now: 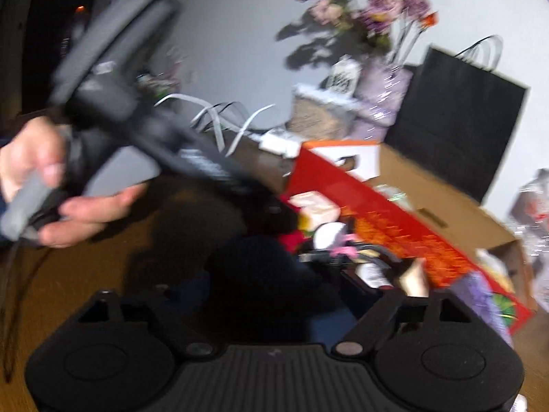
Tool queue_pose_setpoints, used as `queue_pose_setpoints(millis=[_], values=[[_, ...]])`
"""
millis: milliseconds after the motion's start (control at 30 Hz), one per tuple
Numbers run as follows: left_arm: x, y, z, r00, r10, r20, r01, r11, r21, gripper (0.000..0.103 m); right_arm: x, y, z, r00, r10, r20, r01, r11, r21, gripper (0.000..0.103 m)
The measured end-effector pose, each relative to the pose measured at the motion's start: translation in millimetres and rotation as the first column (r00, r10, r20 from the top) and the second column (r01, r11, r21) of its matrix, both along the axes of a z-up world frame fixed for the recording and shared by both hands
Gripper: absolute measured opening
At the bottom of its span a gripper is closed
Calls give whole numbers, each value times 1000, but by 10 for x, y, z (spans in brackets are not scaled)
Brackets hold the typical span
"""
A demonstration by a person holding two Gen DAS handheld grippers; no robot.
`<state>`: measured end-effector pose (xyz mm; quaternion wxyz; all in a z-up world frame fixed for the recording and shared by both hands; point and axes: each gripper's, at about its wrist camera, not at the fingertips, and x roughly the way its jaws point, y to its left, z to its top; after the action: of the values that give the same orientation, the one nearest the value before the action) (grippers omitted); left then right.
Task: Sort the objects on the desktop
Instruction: 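Grasp the red rose with the left gripper while the right grasps the navy case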
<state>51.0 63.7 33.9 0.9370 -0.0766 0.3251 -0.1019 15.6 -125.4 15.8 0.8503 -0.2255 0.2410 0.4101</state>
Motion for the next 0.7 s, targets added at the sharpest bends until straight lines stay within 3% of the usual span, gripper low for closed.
queue_pose_setpoints(millis=[67, 167, 300, 367, 467, 600, 700], values=[[44, 21, -39, 1000, 21, -2, -21, 1000, -14, 67, 9, -11, -37, 1000, 0, -3, 0, 1000, 12, 75], [51, 29, -98, 1000, 9, -25, -10, 999, -38, 47, 2, -31, -86, 1000, -10, -12, 10, 1000, 29, 77], [-43, -17, -88, 999, 42, -17, -42, 999, -4, 37, -134, 6, -76, 999, -49, -2, 48, 998, -44, 71], [-170, -32, -43, 999, 46, 0, -46, 999, -4, 36, -232, -54, -62, 998, -68, 5, 68, 996, -66, 65], [-440, -70, 48, 997, 75, 28, -76, 997, 10, 36, -371, -231, -54, 984, -179, 8, 179, 982, -66, 59], [-822, -129, 128, 995, 93, 46, -92, 996, -20, 36, -506, -434, -44, 930, -367, 2, 366, 929, -61, 59], [-1065, -188, 114, 996, 80, 28, -79, 995, -63, 36, -665, -562, -49, 892, -451, 11, 451, 890, -72, 58]])
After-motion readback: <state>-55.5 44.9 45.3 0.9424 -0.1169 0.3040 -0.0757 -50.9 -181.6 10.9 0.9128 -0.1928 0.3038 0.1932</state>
